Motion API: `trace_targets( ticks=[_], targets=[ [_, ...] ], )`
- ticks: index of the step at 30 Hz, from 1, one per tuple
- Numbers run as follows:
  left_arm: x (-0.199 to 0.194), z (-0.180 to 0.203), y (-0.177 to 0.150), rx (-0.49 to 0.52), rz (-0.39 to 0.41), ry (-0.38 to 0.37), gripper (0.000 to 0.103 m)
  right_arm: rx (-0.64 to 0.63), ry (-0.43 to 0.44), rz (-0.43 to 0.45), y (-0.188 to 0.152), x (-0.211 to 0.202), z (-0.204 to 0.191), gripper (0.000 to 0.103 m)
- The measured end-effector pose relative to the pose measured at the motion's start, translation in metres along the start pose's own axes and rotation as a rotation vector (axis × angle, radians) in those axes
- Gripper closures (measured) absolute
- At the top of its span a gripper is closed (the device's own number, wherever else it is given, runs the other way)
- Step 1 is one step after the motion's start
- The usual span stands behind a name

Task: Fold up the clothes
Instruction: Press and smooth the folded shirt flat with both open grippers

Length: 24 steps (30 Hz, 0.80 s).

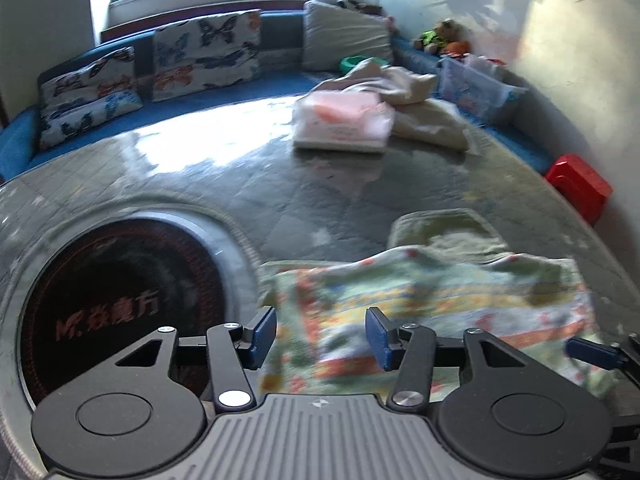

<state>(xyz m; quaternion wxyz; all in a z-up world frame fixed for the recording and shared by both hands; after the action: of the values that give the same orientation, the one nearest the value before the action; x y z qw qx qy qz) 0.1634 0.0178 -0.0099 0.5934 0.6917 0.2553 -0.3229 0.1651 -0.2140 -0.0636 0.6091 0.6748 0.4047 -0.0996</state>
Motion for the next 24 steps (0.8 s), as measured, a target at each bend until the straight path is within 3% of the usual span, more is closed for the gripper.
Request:
trace_targets(
  ticks=[7,15,24],
  targets=[
    [0.010,0.020,0.019,0.018,0.016,-0.072,0.056,0.045,0.010,0.039,0.035,0.013,0.009,0.031],
    [0.039,0.028,0.032,0.015,-0.006,-0.110,0.067,0.109,-0.009,0.009,0.052,0.045,0.025,0.054],
    [0.066,0.029,0.032,0.013,-0.042,-0.105,0.068,0.120,-0.045,-0.003,0.049,0.058,0.035,0.055]
  ],
)
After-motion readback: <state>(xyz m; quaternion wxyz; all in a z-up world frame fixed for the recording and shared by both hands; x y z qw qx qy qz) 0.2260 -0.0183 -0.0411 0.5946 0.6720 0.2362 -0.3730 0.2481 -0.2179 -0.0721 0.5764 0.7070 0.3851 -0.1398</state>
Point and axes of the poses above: each gripper's, at about its wrist camera, not at the fingertips, and x roughly the way its jaws point, z to its right, y to its top, the point moved 5 cm from there along x, roughly the way its jaws point, and after that the axes turned 14 degrees about x, right-handed, at the moved point
